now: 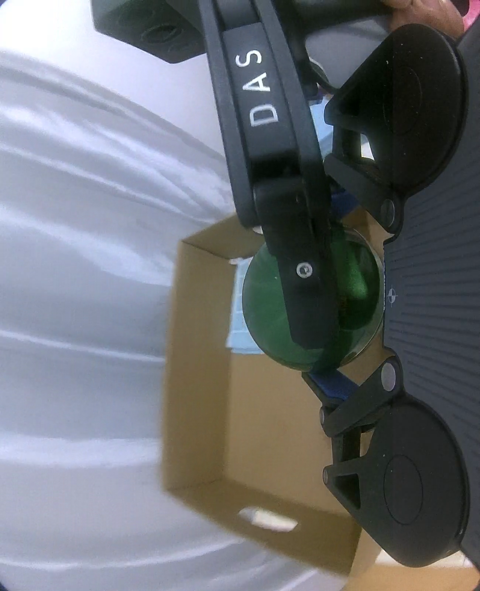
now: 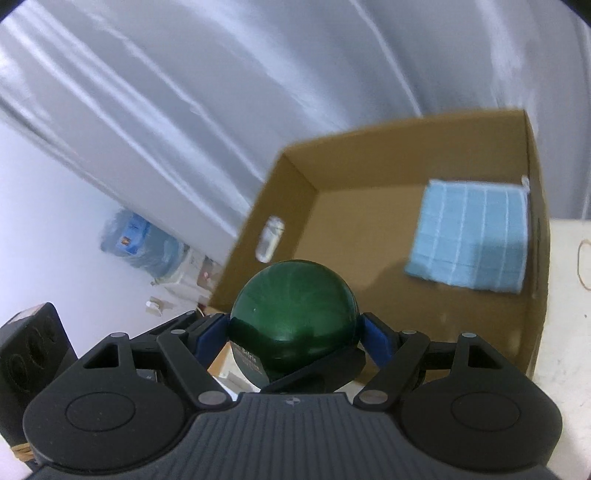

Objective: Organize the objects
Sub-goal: 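Carry the green ball with the right tool over the cardboard box, then open the right tool to release the ball into the box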

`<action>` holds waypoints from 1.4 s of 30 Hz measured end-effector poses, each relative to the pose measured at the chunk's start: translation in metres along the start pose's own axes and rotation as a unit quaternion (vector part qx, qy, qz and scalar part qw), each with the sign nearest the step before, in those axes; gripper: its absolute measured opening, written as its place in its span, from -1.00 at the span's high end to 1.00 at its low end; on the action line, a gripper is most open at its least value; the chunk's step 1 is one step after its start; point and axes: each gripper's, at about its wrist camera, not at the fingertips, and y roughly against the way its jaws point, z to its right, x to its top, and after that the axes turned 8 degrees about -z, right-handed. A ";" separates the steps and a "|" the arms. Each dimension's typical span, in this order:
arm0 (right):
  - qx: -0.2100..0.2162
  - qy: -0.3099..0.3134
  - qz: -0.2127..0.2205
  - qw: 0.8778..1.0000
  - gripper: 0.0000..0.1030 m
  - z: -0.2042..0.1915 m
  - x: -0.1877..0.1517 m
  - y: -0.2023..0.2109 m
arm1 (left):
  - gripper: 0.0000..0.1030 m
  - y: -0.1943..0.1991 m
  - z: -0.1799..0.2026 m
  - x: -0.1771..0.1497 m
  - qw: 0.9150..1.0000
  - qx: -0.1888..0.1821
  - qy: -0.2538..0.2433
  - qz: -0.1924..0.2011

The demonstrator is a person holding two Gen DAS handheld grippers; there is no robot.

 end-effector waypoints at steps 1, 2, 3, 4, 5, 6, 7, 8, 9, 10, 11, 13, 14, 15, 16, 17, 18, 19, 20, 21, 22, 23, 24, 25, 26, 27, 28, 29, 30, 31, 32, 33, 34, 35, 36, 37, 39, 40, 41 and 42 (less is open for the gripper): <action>-0.001 -0.008 -0.011 1.000 -0.56 0.006 0.005 -0.005 | -0.59 -0.009 -0.004 0.004 1.000 -0.007 0.009 -0.013; -0.004 -0.016 -0.023 1.000 -0.56 0.013 0.012 -0.010 | -0.59 -0.017 -0.009 0.007 0.999 -0.013 0.017 -0.024; -0.008 -0.020 -0.034 0.999 -0.56 0.018 0.017 -0.017 | -0.59 -0.023 -0.012 0.010 0.999 -0.017 0.023 -0.033; -0.012 -0.024 -0.044 0.999 -0.56 0.022 0.022 -0.022 | -0.59 -0.031 -0.016 0.013 0.998 -0.021 0.029 -0.043; -0.016 -0.030 -0.054 0.998 -0.56 0.027 0.026 -0.029 | -0.59 -0.039 -0.019 0.015 0.998 -0.025 0.036 -0.052; -0.020 -0.035 -0.067 0.997 -0.56 0.031 0.031 -0.035 | -0.59 -0.046 -0.023 0.017 0.997 -0.027 0.042 -0.061; -0.022 -0.042 -0.079 0.996 -0.56 0.036 0.036 -0.042 | -0.59 -0.053 -0.025 0.018 0.996 -0.029 0.047 -0.071; -0.023 -0.051 -0.089 0.994 -0.56 0.041 0.039 -0.048 | -0.59 -0.059 -0.028 0.019 0.995 -0.031 0.051 -0.080; -0.027 -0.055 -0.101 0.993 -0.56 0.044 0.043 -0.054 | -0.59 -0.064 -0.031 0.019 0.994 -0.032 0.055 -0.088; -0.031 -0.056 -0.111 0.992 -0.57 0.046 0.046 -0.059 | -0.59 -0.069 -0.033 0.020 0.993 -0.033 0.057 -0.095; -0.035 -0.058 -0.121 0.990 -0.57 0.049 0.049 -0.065 | -0.59 -0.073 -0.035 0.020 0.992 -0.034 0.060 -0.102; -0.042 -0.062 -0.138 0.988 -0.57 0.053 0.054 -0.073 | -0.59 -0.083 -0.040 0.021 0.990 -0.037 0.066 -0.116; -0.045 -0.063 -0.146 0.986 -0.57 0.055 0.056 -0.077 | -0.59 -0.086 -0.042 0.020 0.990 -0.038 0.069 -0.121; -0.049 -0.063 -0.153 0.985 -0.57 0.056 0.058 -0.081 | -0.59 -0.088 -0.044 0.020 0.989 -0.039 0.072 -0.126; -0.052 -0.062 -0.158 0.984 -0.57 0.056 0.060 -0.084 | -0.59 -0.087 -0.045 0.019 0.988 -0.040 0.075 -0.130; -0.055 -0.061 -0.163 0.983 -0.57 0.057 0.062 -0.088 | -0.59 -0.089 -0.046 0.019 0.987 -0.041 0.077 -0.133; -0.056 -0.063 -0.169 0.982 -0.57 0.059 0.064 -0.090 | -0.59 -0.090 -0.047 0.019 0.987 -0.040 0.078 -0.137; -0.055 -0.067 -0.175 0.981 -0.57 0.061 0.066 -0.093 | -0.59 -0.091 -0.048 0.019 0.986 -0.040 0.079 -0.141; -0.053 -0.072 -0.182 0.979 -0.57 0.064 0.068 -0.096 | -0.59 -0.093 -0.048 0.018 0.985 -0.040 0.080 -0.146; -0.053 -0.077 -0.188 0.978 -0.57 0.066 0.069 -0.097 | -0.59 -0.095 -0.048 0.018 0.984 -0.039 0.080 -0.152; -0.052 -0.081 -0.195 0.976 -0.57 0.069 0.069 -0.100 | -0.59 -0.097 -0.048 0.018 0.983 -0.039 0.081 -0.158; -0.052 -0.083 -0.200 0.975 -0.57 0.070 0.070 -0.102 | -0.59 -0.098 -0.048 0.017 0.982 -0.038 0.081 -0.164; -0.053 -0.084 -0.205 0.974 -0.57 0.072 0.070 -0.104 | -0.59 -0.100 -0.048 0.016 0.981 -0.038 0.081 -0.169; -0.055 -0.085 -0.209 0.973 -0.57 0.072 0.071 -0.106 | -0.59 -0.102 -0.048 0.015 0.980 -0.040 0.083 -0.174; -0.058 -0.085 -0.214 0.972 -0.57 0.073 0.071 -0.107 | -0.60 -0.102 -0.048 0.014 0.980 -0.040 0.084 -0.178; -0.059 -0.086 -0.218 0.970 -0.57 0.075 0.071 -0.109 | -0.60 -0.102 -0.048 0.012 0.979 -0.040 0.085 -0.183; -0.060 -0.088 -0.221 0.969 -0.57 0.076 0.071 -0.110 | -0.60 -0.103 -0.048 0.010 0.978 -0.039 0.085 -0.187; -0.061 -0.091 -0.224 0.968 -0.57 0.078 0.070 -0.112 | -0.60 -0.103 -0.047 0.008 0.977 -0.038 0.084 -0.191; -0.061 -0.092 -0.228 0.967 -0.57 0.080 0.071 -0.114 | -0.60 -0.102 -0.046 0.007 0.977 -0.036 0.083 -0.195; -0.061 -0.093 -0.231 0.967 -0.56 0.082 0.071 -0.116 | -0.60 -0.102 -0.045 0.005 0.976 -0.035 0.083 -0.199; -0.062 -0.095 -0.233 0.966 -0.56 0.083 0.071 -0.117 | -0.60 -0.104 -0.046 0.004 0.975 -0.035 0.084 -0.202; -0.064 -0.094 -0.234 0.965 -0.56 0.084 0.071 -0.119 | -0.60 -0.105 -0.047 0.003 0.974 -0.037 0.088 -0.205; -0.067 -0.094 -0.235 0.965 -0.55 0.086 0.071 -0.120 | -0.61 -0.105 -0.047 0.002 0.973 -0.038 0.091 -0.208; -0.070 -0.096 -0.236 0.964 -0.55 0.087 0.071 -0.121 | -0.63 -0.106 -0.048 0.001 0.972 -0.037 0.095 -0.210; -0.073 -0.096 -0.237 0.964 -0.55 0.089 0.072 -0.122 | -0.63 -0.106 -0.048 0.000 0.972 -0.033 0.095 -0.211; -0.074 -0.098 -0.238 0.964 -0.54 0.091 0.073 -0.123 | -0.64 -0.106 -0.049 0.000 0.972 -0.036 0.095 -0.211; -0.070 -0.104 -0.239 0.963 -0.54 0.094 0.074 -0.124 | -0.65 -0.107 -0.049 0.000 0.971 -0.046 0.098 -0.212; -0.070 -0.103 -0.237 0.963 -0.54 0.093 0.075 -0.124 | -0.65 -0.106 -0.049 0.000 0.972 -0.047 0.098 -0.211; -0.072 -0.099 -0.235 0.964 -0.54 0.092 0.076 -0.123 | -0.66 -0.106 -0.048 0.001 0.972 -0.047 0.096 -0.209; -0.074 -0.095 -0.231 0.965 -0.54 0.091 0.077 -0.121 | -0.66 -0.105 -0.048 0.001 0.973 -0.048 0.094 -0.207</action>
